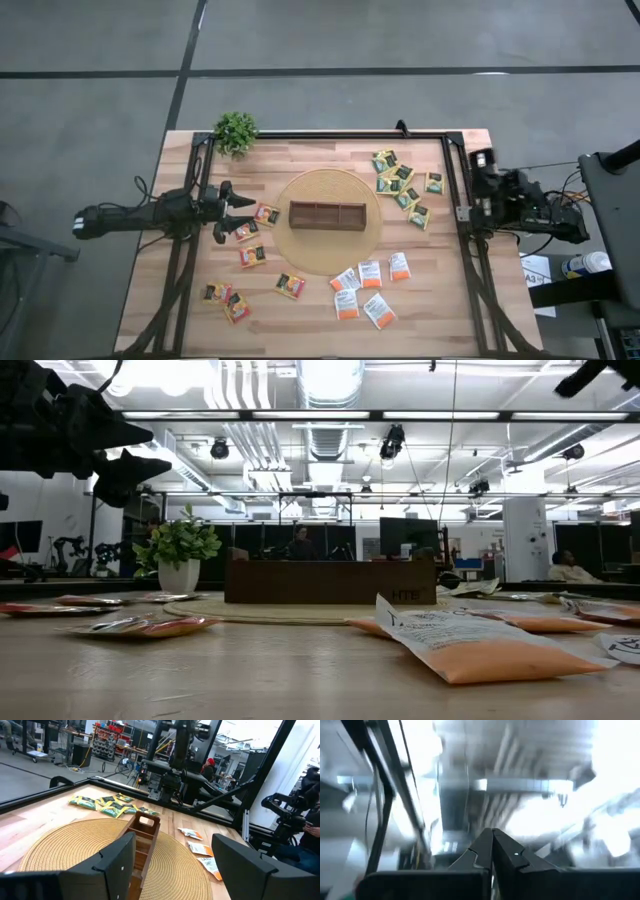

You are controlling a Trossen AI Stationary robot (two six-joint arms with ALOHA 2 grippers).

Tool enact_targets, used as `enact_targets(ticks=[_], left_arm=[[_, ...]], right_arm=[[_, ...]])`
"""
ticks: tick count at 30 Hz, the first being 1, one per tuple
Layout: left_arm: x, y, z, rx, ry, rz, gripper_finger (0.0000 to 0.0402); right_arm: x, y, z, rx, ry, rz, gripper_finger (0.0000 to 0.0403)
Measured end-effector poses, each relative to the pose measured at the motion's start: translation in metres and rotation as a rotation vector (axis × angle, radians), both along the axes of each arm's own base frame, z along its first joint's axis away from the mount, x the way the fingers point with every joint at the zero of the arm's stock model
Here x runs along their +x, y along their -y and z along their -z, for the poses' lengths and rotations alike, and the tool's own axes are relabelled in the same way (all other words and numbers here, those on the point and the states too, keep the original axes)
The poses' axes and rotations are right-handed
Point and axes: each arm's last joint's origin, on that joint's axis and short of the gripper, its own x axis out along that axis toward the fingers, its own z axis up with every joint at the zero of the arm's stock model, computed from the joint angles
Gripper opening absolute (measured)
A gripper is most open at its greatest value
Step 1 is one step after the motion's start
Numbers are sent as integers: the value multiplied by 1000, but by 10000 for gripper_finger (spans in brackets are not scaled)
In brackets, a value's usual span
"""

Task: Pick & Place Tea
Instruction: Put the yellow tea bag into the right section of the wooden organizer

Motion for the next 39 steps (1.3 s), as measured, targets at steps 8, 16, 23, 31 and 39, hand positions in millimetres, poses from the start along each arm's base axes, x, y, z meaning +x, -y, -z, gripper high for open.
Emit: enact_targets(ticks=[8,16,23,31,39], left_arm=[[0,0,0,0,0,-1,257],[0,0,0,0,0,0,257],[0,0,0,0,-2,-1,257],[0,0,0,0,-2,0,257],[0,0,1,-1,-9,0,257]], right_arm=[[-41,-3,-60,-131,384,278,9],[-31,8,-161,222,331,439,9],[-12,17,-220,468,271,654,9],[-3,21,-274,513,173,902,9],[-6,21,-341,426,-113,1051,9]])
